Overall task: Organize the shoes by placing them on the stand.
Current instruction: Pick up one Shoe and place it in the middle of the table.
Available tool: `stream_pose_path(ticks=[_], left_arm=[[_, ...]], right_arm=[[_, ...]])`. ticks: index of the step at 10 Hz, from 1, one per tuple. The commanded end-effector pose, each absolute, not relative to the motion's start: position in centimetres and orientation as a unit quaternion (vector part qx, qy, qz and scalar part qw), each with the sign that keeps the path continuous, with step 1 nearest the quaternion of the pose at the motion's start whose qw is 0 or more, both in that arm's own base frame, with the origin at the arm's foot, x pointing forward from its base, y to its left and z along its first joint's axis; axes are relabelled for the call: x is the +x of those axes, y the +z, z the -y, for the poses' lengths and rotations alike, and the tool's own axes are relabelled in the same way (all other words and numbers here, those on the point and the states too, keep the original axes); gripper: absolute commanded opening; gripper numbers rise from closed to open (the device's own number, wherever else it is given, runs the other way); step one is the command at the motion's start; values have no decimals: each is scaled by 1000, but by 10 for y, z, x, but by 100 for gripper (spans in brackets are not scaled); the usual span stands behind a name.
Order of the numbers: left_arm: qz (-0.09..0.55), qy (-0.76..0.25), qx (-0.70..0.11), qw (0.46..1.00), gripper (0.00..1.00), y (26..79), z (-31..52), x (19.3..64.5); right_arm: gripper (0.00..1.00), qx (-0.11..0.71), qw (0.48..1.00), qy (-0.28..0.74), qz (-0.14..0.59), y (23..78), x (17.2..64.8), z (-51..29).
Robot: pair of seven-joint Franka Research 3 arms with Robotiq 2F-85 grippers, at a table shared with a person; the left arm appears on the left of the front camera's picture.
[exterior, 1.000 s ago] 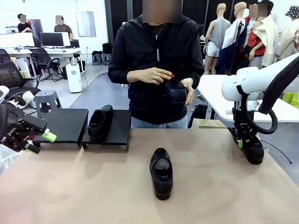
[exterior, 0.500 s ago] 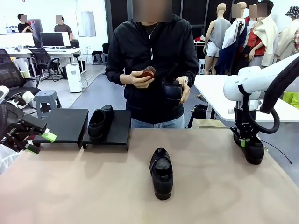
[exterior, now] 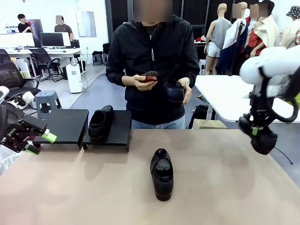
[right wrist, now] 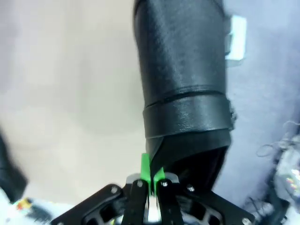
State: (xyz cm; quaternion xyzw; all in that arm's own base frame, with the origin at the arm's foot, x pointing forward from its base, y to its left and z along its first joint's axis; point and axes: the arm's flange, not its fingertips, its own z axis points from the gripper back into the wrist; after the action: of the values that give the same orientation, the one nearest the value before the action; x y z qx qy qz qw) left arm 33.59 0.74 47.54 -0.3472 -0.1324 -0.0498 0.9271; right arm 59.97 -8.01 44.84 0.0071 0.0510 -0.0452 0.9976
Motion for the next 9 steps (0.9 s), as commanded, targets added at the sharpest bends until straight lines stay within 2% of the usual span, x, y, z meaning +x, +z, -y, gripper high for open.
stream_pose_path(ticks=[1,3,4,5,8,9], left_arm=[[134,-62,-348,926,100,475,-11,334],[134,-62,-348,926,100,475,-11,334],[134,-62,-348,926,100,475,-11,334],[134,-62,-348,926,100,475,-11,334],[134,-62,-348,926,100,475,-11,334],[134,-62,-348,926,100,475,-11,334]], right_arm=[[0,91,992,-87,-30,497,508,97],[0,188,978,-85,22,517,451,117],[0,202,973,-101,45,514,448,120],[0,141,985,-100,-11,525,475,111],[0,141,985,-100,-11,525,475,111],[0,163,982,-99,-10,517,460,114]])
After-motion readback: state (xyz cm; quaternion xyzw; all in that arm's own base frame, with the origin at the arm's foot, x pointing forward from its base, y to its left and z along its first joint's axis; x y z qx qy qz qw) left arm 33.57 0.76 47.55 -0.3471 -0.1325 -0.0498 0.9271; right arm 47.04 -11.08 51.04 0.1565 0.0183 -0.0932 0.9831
